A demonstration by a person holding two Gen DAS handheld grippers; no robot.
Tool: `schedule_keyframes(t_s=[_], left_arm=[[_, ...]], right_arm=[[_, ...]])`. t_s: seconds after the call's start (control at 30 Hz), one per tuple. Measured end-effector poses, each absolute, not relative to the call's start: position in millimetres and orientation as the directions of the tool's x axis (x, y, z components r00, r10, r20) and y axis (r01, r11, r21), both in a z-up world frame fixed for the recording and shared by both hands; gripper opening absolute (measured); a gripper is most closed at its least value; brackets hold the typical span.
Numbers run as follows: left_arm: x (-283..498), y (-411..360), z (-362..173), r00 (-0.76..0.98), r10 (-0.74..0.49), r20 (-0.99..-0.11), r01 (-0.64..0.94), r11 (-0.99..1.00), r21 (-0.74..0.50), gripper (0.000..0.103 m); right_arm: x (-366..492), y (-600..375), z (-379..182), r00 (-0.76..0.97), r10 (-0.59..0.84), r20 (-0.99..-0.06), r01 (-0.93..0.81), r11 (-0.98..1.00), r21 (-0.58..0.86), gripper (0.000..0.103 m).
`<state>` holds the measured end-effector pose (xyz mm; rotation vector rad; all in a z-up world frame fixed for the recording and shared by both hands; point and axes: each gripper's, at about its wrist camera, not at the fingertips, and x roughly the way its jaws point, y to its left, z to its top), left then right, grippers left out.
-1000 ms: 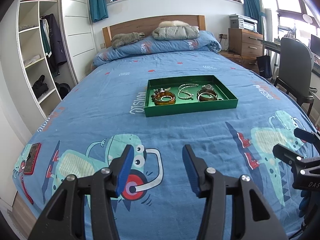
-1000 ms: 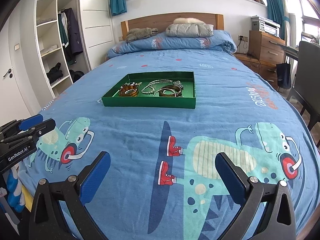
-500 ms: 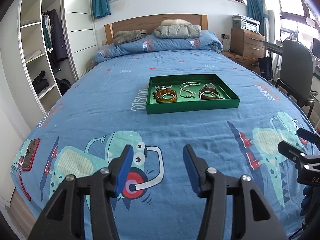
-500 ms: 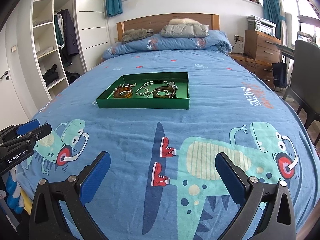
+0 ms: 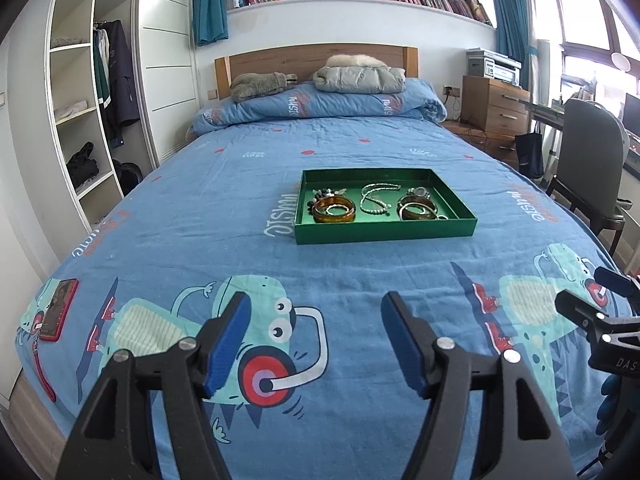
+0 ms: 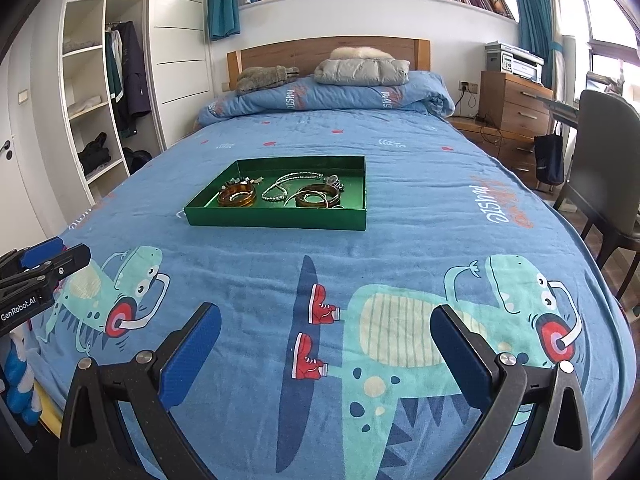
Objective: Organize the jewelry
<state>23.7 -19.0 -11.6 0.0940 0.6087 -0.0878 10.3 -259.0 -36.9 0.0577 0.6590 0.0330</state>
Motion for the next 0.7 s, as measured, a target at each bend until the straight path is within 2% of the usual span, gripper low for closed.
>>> schedule_keyframes(t_s=[0.7], left_arm=[[29.1, -17.9, -14.0, 0.806, -0.043, -0.590, 0.099, 0.993, 0.062, 0.068]], right_arm=[[9.9, -265.4, -33.0, 0.803, 0.029, -0.595, -0.003, 0.999, 0.044, 0.103]])
